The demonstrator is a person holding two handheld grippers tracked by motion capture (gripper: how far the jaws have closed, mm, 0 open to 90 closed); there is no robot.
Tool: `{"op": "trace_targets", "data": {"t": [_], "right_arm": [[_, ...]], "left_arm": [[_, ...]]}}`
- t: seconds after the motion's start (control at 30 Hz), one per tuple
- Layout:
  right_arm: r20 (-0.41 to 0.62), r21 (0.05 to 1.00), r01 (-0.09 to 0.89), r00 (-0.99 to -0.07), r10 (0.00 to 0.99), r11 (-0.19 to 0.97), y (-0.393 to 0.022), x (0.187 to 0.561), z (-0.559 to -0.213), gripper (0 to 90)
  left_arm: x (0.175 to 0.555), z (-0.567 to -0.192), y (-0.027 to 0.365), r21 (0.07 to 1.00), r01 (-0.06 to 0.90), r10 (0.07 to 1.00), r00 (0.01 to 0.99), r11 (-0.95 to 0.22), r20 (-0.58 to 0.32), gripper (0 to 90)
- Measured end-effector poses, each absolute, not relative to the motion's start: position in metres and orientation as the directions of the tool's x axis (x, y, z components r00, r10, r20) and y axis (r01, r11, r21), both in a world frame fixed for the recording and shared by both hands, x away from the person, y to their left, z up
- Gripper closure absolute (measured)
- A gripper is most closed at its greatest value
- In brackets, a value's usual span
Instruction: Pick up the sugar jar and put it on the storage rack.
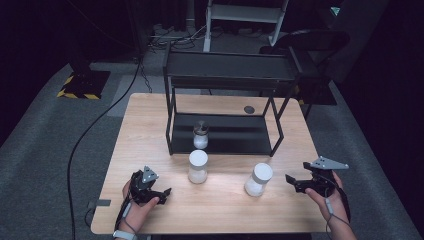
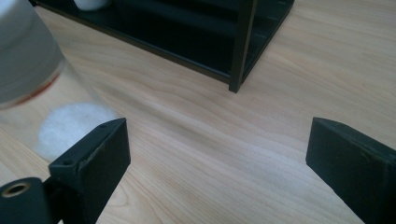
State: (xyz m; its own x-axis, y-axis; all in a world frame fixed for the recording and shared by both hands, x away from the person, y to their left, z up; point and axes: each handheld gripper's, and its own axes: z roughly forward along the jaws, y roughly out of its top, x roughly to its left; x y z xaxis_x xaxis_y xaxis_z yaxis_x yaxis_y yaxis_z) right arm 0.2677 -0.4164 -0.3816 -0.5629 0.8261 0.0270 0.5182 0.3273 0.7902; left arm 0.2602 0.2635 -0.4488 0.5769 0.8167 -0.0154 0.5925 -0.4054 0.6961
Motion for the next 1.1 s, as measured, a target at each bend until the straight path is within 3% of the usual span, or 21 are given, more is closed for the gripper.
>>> {"op": "trace_targets", "data": {"t": [1.1], "right_arm": [[0.008,0.823,0.440,-0.641,0.767,0.359,-0.371,0.279,-0.307,6.5]], "left_arm": [[0.262,-0.448,0.264,0.693,0.592,0.814,0.581,-0.411,-0.014,3.1]]}}
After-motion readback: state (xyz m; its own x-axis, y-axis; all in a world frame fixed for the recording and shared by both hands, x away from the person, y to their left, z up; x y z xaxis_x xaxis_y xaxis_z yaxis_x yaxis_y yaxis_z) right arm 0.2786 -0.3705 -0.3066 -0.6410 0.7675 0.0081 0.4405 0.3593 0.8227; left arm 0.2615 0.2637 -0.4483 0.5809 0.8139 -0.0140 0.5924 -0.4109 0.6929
